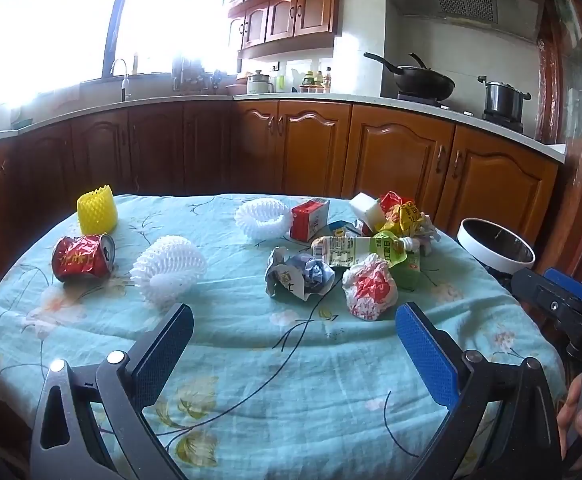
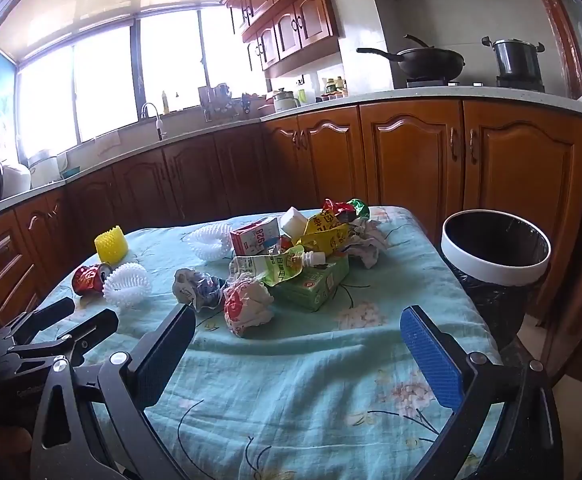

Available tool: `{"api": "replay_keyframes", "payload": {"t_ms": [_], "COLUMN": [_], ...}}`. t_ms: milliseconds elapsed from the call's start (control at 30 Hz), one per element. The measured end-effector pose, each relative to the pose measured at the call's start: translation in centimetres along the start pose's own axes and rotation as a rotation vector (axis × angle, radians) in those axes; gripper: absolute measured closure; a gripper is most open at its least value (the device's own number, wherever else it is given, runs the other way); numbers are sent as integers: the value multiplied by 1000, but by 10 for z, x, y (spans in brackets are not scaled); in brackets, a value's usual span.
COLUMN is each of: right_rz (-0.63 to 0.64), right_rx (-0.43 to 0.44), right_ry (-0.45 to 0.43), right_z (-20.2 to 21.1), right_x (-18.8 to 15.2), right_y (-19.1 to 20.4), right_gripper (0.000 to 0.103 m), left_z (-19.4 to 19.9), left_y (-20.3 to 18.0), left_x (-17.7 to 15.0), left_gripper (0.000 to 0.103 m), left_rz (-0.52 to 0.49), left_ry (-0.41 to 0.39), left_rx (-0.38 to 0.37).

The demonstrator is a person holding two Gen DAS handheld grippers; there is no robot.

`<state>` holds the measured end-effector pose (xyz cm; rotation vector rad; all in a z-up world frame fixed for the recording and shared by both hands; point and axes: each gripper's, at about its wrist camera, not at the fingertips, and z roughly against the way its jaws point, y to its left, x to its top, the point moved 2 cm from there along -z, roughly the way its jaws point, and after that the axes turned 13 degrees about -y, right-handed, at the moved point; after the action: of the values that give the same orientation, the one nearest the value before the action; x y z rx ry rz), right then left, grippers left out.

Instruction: Collect trash

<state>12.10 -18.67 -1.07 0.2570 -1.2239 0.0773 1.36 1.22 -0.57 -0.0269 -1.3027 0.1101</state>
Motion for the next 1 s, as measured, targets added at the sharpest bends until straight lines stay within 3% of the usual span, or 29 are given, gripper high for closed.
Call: {"api": "replay_keyframes", "payload": {"t_ms": [1000], "right_rz": [-15], "right_rx": [34], "right_ry": [9], "right_z": [0], "right_x": [-1], "right_y": [7], "right_gripper": [0], "left_z": [-1], "left_y": [3], "left_x": [-2], "left_gripper": [1], "left_rz": [4], "left_ry": [-3], "left_rx": [4]}}
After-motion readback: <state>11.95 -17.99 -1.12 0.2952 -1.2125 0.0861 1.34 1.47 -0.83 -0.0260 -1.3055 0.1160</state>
